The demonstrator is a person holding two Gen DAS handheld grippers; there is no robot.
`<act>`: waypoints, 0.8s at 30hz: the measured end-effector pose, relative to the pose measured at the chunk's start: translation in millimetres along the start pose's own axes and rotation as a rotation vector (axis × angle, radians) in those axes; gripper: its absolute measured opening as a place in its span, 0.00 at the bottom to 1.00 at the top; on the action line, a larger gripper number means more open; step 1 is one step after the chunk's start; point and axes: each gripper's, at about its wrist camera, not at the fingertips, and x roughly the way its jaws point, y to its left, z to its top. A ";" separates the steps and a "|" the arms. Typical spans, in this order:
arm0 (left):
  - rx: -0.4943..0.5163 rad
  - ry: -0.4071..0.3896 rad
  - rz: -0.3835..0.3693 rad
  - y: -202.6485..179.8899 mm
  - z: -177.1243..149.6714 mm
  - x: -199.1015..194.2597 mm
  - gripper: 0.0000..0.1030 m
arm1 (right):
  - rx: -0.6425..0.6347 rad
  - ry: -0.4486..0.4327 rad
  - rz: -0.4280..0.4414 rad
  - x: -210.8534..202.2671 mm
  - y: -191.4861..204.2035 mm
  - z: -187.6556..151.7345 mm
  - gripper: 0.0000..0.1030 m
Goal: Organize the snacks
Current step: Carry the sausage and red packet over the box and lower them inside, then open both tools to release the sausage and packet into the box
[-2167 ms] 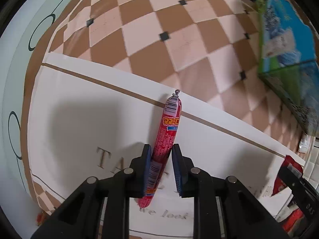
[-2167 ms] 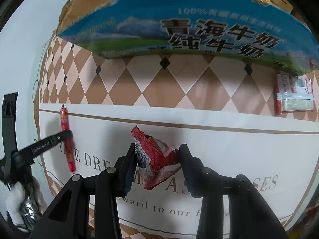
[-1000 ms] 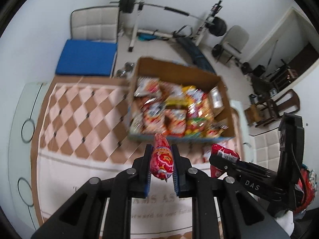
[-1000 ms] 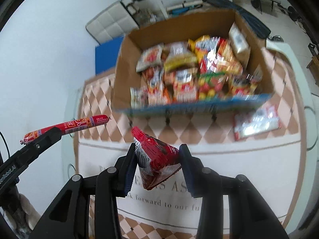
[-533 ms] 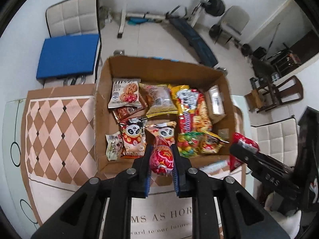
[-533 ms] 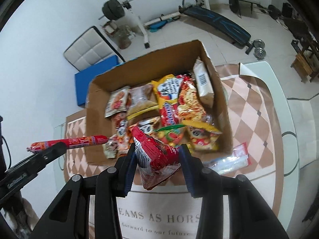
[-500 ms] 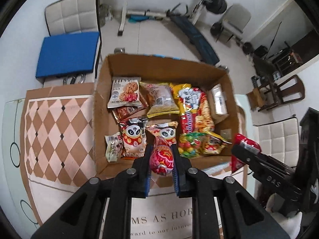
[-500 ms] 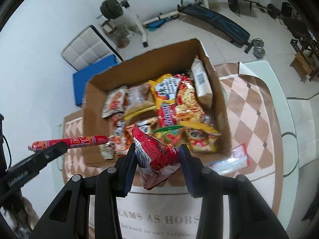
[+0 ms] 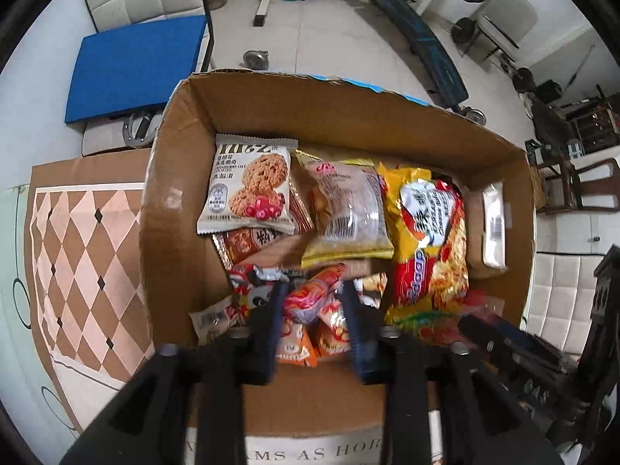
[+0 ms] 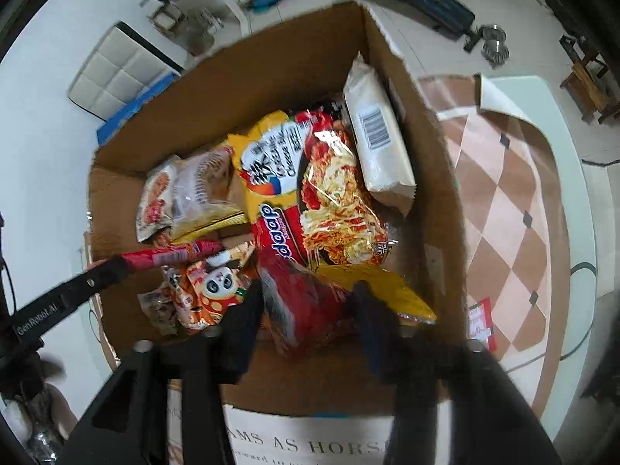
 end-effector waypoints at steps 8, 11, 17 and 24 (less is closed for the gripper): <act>-0.014 0.004 0.017 1.1 2.4 10.3 0.72 | -0.064 0.008 -0.059 3.1 9.3 7.4 0.88; -0.014 0.010 0.010 1.8 -2.6 12.5 0.85 | -0.125 0.004 -0.120 3.9 17.5 5.5 0.88; -0.003 -0.022 0.000 1.3 -12.8 2.2 0.87 | -0.172 -0.014 -0.144 -1.9 22.4 -2.4 0.89; -0.004 -0.153 -0.009 -0.2 -34.9 -41.7 0.87 | -0.144 -0.078 -0.085 -33.4 15.6 -18.5 0.90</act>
